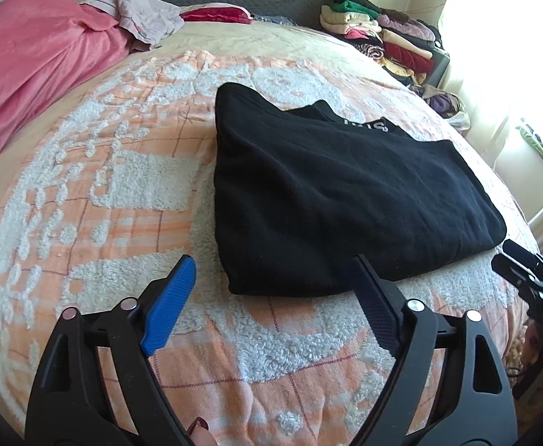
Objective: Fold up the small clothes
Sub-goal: 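Open the right tool and pull both tools back from the sweatshirt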
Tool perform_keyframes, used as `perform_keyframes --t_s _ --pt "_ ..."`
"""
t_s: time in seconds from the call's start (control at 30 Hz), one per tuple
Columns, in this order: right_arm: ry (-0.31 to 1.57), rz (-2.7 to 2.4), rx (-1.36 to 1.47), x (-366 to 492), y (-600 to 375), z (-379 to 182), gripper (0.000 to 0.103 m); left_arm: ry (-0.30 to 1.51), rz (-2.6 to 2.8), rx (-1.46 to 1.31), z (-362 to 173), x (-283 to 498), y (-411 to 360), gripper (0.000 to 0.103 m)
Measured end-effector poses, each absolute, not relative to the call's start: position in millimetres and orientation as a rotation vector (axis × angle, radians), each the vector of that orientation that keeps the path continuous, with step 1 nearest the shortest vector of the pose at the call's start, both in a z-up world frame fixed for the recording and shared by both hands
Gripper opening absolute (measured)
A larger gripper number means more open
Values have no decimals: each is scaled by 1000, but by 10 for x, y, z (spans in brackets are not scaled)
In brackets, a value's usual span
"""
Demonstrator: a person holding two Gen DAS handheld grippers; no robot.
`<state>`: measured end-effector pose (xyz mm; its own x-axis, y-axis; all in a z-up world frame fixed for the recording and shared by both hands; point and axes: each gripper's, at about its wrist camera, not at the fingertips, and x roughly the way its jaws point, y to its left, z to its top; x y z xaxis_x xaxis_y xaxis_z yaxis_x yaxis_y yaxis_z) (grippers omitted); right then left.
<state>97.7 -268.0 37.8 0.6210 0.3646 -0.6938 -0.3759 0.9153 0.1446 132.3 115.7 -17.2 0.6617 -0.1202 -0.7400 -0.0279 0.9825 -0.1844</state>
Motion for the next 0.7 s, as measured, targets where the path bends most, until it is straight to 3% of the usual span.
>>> perform_keyframes --t_s 0.17,0.7 --pt "768 484 -71 906 -2449 456 94 835 -26 -195 -133 1324 1233 93" --pt "714 623 -291 858 -1553 409 96 840 96 -239 -140 1397 1592 93"
